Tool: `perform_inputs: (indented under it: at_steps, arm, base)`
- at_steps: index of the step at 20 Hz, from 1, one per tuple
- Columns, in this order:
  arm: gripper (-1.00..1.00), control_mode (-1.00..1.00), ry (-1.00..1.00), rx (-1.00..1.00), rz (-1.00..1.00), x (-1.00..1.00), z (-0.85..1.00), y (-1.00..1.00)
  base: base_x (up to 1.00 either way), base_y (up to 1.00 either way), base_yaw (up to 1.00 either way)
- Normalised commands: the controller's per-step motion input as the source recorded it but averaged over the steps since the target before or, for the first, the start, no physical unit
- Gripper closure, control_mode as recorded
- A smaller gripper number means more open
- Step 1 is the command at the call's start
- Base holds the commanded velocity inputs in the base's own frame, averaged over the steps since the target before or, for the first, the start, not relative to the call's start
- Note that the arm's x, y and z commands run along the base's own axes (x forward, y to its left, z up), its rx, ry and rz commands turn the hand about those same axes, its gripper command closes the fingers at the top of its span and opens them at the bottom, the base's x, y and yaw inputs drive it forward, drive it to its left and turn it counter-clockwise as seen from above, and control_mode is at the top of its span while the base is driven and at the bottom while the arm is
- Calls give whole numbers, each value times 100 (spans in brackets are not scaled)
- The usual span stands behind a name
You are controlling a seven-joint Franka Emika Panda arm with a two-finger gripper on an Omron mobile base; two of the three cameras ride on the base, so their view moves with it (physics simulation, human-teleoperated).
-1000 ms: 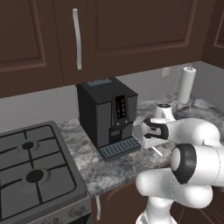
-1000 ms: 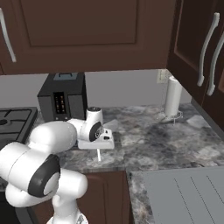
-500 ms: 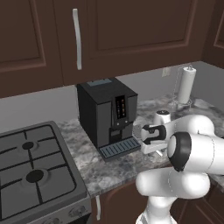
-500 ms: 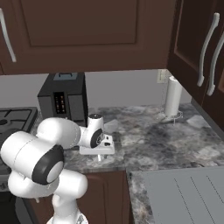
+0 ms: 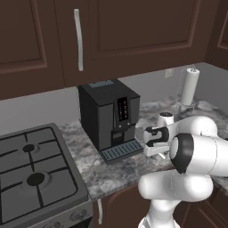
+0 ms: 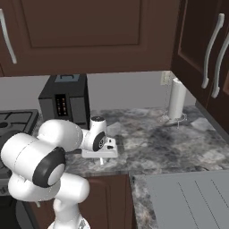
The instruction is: Put the eggplant and carrot in the pot. Retrieve the spatula and lightly stir the vegetables in the pot.
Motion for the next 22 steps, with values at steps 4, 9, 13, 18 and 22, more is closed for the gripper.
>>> perform_inputs:
  at_steps: [4, 9, 13, 18, 22]
  arm:
    - [100, -100, 0, 0, 0, 0, -1, 0]
    - [100, -100, 0, 0, 0, 0, 0, 0]
    - [100, -100, 0, 0, 0, 0, 0, 0]
    - [100, -100, 7, 0, 0, 0, 0, 0]
    - [100, -100, 3, -1, -2, -25, 42, -5]
  base:
    - [0, 0, 0]
    - [0, 0, 0]
    - [0, 0, 0]
    - [0, 0, 0]
    - [0, 0, 0]
